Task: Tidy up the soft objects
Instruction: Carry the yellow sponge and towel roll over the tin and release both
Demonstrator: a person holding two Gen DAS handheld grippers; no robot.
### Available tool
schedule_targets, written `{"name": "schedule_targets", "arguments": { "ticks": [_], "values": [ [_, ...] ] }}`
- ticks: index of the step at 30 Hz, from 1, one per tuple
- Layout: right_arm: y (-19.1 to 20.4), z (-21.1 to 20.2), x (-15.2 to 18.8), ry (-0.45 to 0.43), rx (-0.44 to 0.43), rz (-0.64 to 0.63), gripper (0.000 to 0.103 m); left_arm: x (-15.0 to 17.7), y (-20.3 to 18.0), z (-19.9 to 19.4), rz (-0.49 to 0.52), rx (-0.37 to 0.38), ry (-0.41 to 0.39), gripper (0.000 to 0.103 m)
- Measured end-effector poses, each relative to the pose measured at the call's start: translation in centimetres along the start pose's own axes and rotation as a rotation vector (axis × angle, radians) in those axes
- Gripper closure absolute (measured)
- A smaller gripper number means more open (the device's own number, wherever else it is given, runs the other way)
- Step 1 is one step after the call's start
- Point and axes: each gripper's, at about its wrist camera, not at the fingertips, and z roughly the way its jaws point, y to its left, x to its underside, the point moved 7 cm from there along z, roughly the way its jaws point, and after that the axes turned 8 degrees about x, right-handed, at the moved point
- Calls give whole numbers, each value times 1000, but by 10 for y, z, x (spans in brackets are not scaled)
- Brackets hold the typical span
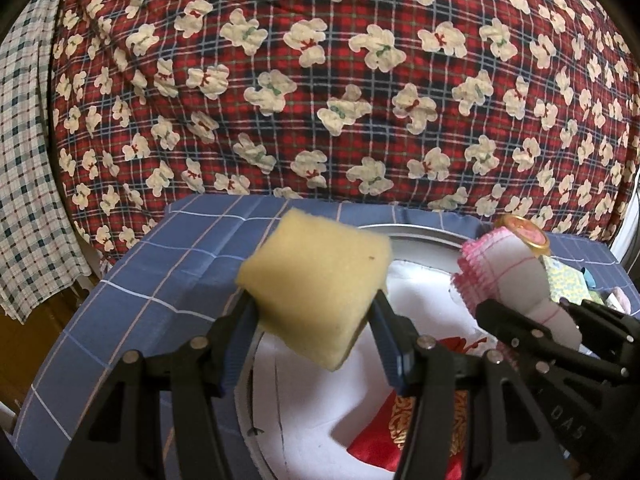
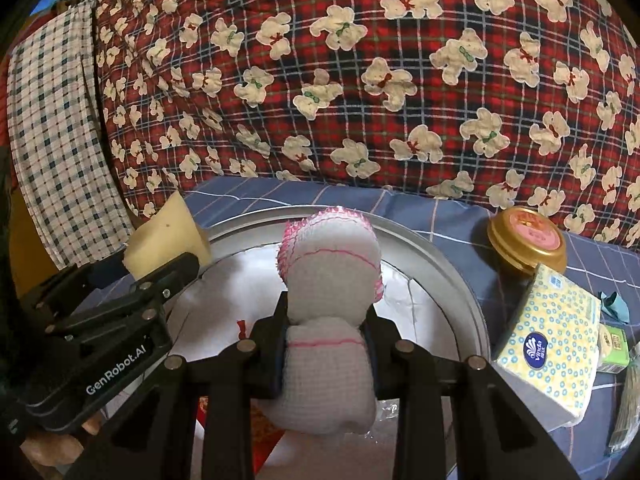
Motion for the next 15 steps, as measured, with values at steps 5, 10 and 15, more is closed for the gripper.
{"name": "schedule_targets", "arguments": {
  "ticks": [5,10,15],
  "values": [
    [-2,4,0,5,2,2,70,0,-1,3,8,-7,8,48],
    [-1,10,-1,16,-2,-3,70,1,0,4,17,-24,9,48],
    [2,10,0,20,-6,-11,70,3,5,6,25,-49,22,48]
  ]
}}
